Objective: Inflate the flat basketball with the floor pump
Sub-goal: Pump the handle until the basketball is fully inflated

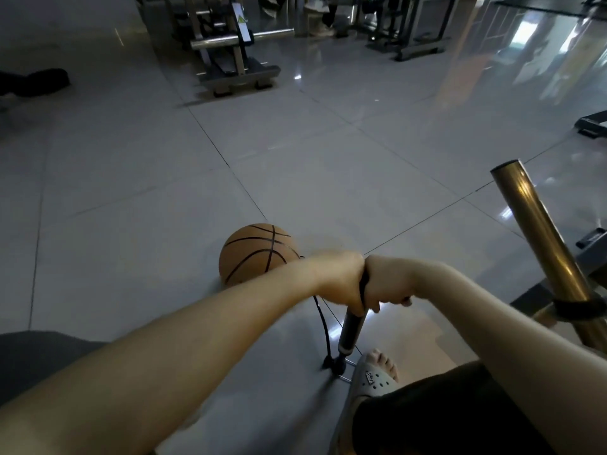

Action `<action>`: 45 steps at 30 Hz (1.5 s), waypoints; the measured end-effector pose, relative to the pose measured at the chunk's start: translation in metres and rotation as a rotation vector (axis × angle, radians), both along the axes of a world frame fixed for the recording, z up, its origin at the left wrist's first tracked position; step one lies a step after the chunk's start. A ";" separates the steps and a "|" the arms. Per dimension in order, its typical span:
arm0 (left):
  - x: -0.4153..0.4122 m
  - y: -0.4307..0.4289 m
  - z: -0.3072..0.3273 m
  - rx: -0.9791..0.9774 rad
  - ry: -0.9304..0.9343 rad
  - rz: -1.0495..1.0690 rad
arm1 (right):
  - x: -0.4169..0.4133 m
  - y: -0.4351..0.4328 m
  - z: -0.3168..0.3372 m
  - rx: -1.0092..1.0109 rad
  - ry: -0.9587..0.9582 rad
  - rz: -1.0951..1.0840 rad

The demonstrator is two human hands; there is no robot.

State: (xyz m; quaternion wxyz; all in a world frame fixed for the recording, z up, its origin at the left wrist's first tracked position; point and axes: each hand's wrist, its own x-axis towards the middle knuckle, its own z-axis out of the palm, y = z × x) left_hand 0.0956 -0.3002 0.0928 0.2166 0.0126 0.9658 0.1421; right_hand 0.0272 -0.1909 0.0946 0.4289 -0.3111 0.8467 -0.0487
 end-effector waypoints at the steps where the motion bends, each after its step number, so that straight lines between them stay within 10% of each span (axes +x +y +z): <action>1: 0.003 0.001 -0.017 -0.023 0.014 -0.003 | 0.001 -0.001 -0.016 0.017 0.011 0.016; 13: 0.027 0.011 -0.117 -0.088 0.046 0.003 | 0.024 0.003 -0.114 0.021 0.093 0.126; 28: -0.015 -0.010 0.026 0.158 -0.029 -0.010 | -0.010 0.000 0.031 -0.080 0.025 0.004; 45: 0.030 0.011 -0.115 -0.109 0.026 -0.002 | 0.033 0.005 -0.105 0.041 0.102 0.102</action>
